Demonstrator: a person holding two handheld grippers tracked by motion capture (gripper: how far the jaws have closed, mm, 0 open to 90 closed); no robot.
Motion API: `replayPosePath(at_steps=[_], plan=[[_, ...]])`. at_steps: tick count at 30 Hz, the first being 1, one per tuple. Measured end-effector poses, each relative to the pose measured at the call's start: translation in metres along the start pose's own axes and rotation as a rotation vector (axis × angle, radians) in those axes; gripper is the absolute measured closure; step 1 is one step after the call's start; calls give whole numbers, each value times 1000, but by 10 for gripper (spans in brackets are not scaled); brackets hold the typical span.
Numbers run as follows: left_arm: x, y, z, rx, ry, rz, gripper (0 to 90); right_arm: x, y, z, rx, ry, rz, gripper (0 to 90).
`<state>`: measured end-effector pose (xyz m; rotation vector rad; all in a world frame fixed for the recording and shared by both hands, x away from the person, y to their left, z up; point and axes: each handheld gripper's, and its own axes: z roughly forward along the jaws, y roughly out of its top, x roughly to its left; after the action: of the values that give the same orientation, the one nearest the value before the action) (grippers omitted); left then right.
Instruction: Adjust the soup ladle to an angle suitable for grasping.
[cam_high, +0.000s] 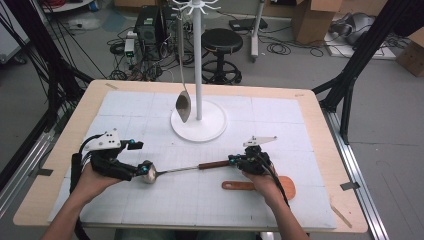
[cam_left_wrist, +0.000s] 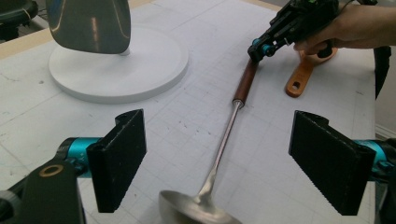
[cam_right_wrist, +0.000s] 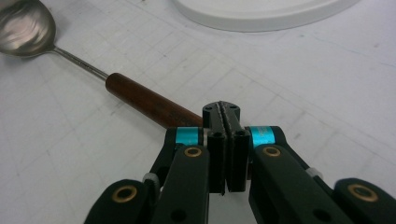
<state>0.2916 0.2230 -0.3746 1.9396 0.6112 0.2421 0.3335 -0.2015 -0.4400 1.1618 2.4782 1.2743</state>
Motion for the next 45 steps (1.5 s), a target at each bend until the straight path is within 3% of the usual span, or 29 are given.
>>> replayPosePath(at_steps=[20,26,30,36,45], plan=[[0,0,3,17,-10,17,211,46,20,42,11,100,-76,896],[-2,0,6,34,-19,30,229,50,22,47,12,114,-83,895],[-4,0,9,44,-24,40,245,51,23,44,10,109,-91,856],[-5,2,16,57,-26,47,266,47,23,26,-45,120,-98,730],[-16,14,40,125,-49,118,314,33,14,-7,-102,92,-88,557]])
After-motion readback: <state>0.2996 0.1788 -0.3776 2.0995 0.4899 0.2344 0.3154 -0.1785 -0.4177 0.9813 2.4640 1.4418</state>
